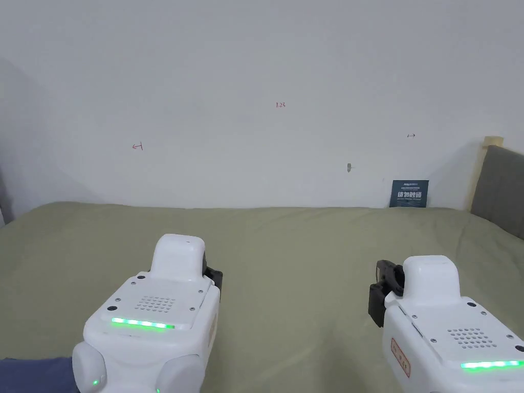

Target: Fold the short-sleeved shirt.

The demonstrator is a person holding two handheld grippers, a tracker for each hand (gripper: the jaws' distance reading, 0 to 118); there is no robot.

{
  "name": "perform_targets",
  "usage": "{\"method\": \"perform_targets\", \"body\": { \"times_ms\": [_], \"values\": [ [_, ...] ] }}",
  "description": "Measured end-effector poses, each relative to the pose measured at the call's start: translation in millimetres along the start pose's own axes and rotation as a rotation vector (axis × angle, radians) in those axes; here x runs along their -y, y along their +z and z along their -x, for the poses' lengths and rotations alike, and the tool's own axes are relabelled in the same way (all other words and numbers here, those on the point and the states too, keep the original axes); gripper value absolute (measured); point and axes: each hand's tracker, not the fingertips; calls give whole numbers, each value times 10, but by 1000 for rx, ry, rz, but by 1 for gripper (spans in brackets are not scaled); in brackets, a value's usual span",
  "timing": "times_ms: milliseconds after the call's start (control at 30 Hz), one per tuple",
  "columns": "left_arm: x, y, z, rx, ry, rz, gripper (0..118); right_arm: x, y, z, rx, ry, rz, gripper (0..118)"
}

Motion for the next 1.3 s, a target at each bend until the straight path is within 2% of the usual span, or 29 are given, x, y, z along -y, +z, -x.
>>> {"method": "perform_targets", "body": {
  "times_ms": [167, 200, 233, 267, 300, 333, 367, 400, 433, 700, 767, 867, 967, 1067, 1300],
  "values": [
    [-18, 3, 36, -9, 40, 15, 0, -3, -16, 16, -1, -3, 5, 2],
    [-15, -1, 43, -8, 41, 16, 0, -3, -21, 25, -3, -1, 7, 4],
    [-21, 1, 53, -6, 47, 19, 0, -2, -25, 35, -3, 3, 7, 11],
    [-17, -4, 56, -7, 50, 20, 0, -10, -23, 54, -1, 9, 4, 38],
    [-16, -9, 59, -9, 52, 21, 9, -14, -27, 61, 0, 17, 4, 70],
    [-15, -15, 60, -18, 52, 19, 33, -15, -42, 63, 0, 19, 7, 99],
    [-27, -6, 72, -24, 48, 19, 86, -25, -71, 64, 5, 18, 18, 118],
    [-31, -19, 74, -39, 43, 21, 116, -33, -71, 74, 7, 15, 19, 118],
    [-24, -41, 80, -43, 45, 20, 118, -30, -59, 72, 12, 9, 7, 118],
    [-66, -19, 149, -72, 31, -2, 118, -102, -58, -11, 28, 0, 2, 118],
    [-116, -13, 184, -22, 49, 57, 118, -123, -64, -37, 25, -3, 5, 118],
    [-243, -24, 141, -100, 73, 173, 118, -145, -44, -46, 16, 5, 11, 118],
    [-241, 6, 177, -13, 102, 147, 118, -160, -23, -48, 13, -5, 9, 118],
    [-250, 37, 189, 8, 104, 152, 118, -164, -6, -59, 6, -16, 10, 118],
    [-262, 74, 80, -30, 45, 156, 118, -156, 16, -70, -5, -16, 13, 118]
  ]
}}
